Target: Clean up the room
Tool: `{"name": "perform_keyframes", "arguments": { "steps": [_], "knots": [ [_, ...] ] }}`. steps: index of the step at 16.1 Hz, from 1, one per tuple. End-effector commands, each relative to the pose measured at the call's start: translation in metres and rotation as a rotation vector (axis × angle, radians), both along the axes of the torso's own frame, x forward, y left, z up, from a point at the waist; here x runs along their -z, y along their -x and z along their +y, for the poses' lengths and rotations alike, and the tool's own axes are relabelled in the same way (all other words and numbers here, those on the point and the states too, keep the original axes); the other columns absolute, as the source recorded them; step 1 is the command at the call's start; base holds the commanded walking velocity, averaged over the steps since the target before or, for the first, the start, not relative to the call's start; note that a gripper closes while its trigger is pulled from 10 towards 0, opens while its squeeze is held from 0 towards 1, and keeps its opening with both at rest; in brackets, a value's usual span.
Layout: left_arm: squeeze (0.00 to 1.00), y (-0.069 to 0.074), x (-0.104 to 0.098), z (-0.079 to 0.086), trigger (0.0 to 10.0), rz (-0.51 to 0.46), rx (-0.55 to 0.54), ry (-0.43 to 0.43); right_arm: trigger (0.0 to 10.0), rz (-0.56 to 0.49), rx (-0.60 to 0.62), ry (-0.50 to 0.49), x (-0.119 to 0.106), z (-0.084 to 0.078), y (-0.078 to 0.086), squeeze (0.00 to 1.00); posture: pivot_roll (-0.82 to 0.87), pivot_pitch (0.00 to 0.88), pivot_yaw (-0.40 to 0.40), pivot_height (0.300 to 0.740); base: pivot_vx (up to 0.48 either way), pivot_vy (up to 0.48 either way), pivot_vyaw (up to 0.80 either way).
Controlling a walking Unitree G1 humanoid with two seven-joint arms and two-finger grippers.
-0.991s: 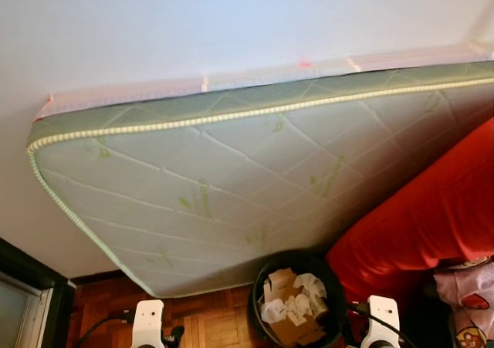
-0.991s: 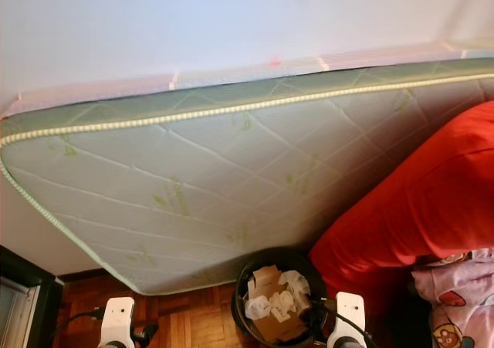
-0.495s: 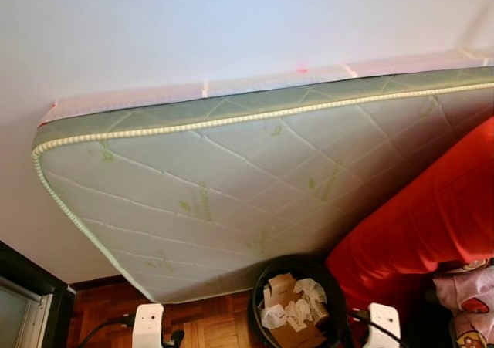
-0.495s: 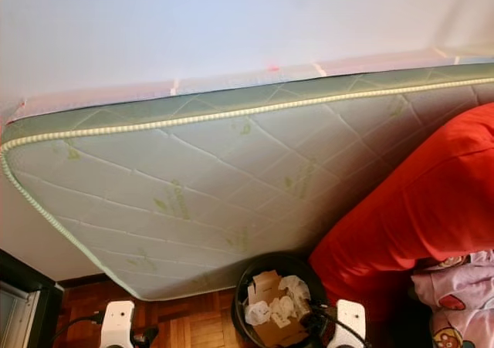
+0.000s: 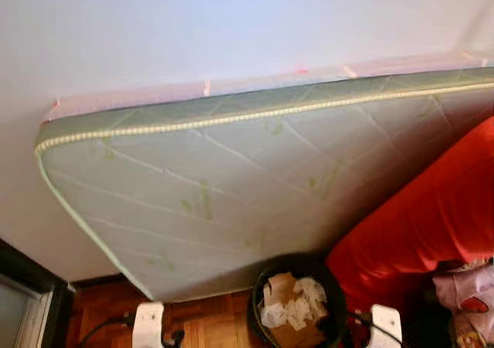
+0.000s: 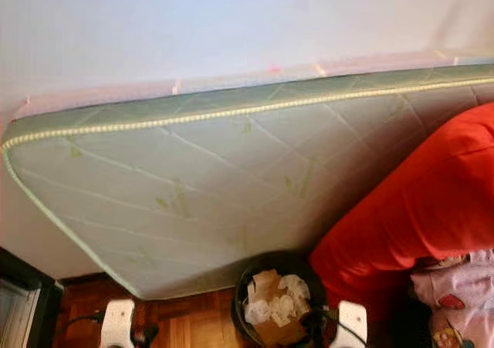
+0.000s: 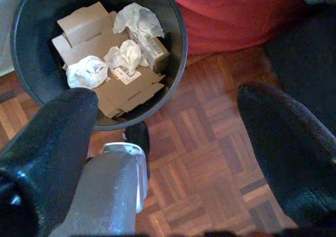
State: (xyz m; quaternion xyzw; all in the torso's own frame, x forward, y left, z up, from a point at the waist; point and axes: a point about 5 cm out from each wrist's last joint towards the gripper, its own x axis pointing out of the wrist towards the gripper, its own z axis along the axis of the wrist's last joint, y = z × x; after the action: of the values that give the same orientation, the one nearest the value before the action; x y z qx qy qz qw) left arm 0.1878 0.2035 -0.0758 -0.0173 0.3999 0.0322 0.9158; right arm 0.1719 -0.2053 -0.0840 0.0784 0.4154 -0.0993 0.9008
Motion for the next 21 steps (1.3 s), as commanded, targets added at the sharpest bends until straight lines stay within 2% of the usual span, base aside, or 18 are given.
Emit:
{"name": "perform_keyframes", "arguments": {
  "steps": [1,18,21],
  "knots": [
    [0.0,0.0083,0.0043,0.0008,10.0,0.032,-0.001,-0.002,10.0,0.028,0.015,-0.007,0.0033,-0.0003,0.0064,0.0,0.06,0.09,-0.021,0.738,-0.266,0.0,0.0],
    [0.0,0.0046,0.0027,0.0007,10.0,0.026,-0.005,0.001,10.0,0.005,0.005,-0.01,0.0004,0.003,-0.0009,0.0,0.07,0.123,-0.03,0.738,-0.279,0.0,0.0],
    [0.0,0.005,0.0032,0.001,10.0,0.037,0.0,-0.013,10.0,0.008,0.004,-0.011,0.0006,0.0033,-0.0008,0.0,0.07,0.123,-0.03,0.738,0.0,0.0,0.0]
  ]
}}
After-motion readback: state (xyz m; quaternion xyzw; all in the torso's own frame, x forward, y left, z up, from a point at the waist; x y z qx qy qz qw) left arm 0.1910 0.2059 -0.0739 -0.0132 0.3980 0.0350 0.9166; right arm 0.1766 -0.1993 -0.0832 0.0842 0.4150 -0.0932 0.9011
